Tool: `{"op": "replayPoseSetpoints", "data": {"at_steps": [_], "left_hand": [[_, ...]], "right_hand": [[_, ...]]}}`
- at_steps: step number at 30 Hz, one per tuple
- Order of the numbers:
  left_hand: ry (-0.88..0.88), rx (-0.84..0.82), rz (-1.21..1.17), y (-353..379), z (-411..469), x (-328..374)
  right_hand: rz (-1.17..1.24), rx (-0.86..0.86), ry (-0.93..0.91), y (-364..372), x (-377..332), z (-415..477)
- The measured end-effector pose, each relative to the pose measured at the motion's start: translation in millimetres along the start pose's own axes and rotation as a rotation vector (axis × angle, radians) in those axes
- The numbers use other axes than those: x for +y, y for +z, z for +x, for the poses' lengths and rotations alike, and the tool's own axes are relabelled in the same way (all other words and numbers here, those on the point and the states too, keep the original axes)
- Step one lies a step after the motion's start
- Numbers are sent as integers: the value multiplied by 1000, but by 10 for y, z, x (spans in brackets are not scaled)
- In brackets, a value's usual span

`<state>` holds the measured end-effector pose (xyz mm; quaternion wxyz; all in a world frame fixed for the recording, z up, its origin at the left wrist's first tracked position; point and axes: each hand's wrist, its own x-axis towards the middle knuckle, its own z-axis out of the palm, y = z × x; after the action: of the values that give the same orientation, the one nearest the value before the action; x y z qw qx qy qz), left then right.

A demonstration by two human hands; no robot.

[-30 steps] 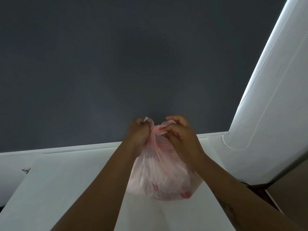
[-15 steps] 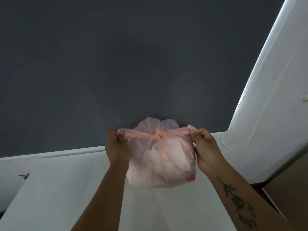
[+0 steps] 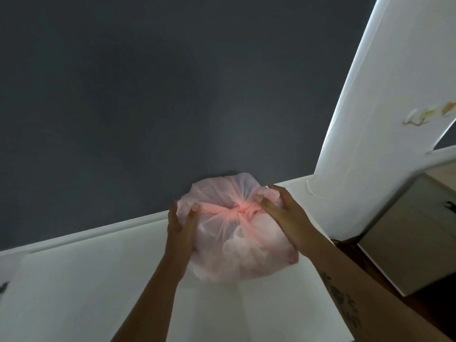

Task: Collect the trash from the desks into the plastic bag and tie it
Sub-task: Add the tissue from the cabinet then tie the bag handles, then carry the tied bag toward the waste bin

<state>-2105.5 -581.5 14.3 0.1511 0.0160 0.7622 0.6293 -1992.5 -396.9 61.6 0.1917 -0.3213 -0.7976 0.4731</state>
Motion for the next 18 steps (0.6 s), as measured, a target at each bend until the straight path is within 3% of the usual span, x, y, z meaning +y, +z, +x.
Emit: {"op": "replayPoseSetpoints", "data": {"at_steps": [1, 2, 3, 5, 7, 13, 18], "left_hand": [[-2, -10, 8, 24, -31, -40], [12, -10, 17, 55, -63, -68], [35, -4, 20, 89, -97, -78], [78, 3, 28, 184, -167, -52], [111, -2, 46, 343, -247, 23], [194, -88, 54, 1174, -629, 313], [253, -202, 38, 2322, -1124, 529]], "right_hand": [[-115, 271, -26, -36, 52, -109], [-58, 295, -17, -58, 24, -196], [7, 446, -85, 7, 61, -211], [113, 318, -56, -103, 130, -261], [209, -45, 15, -260, 322, -214], [204, 234, -37, -928, 753, -170], [268, 376, -65, -2049, 1237, -245]]}}
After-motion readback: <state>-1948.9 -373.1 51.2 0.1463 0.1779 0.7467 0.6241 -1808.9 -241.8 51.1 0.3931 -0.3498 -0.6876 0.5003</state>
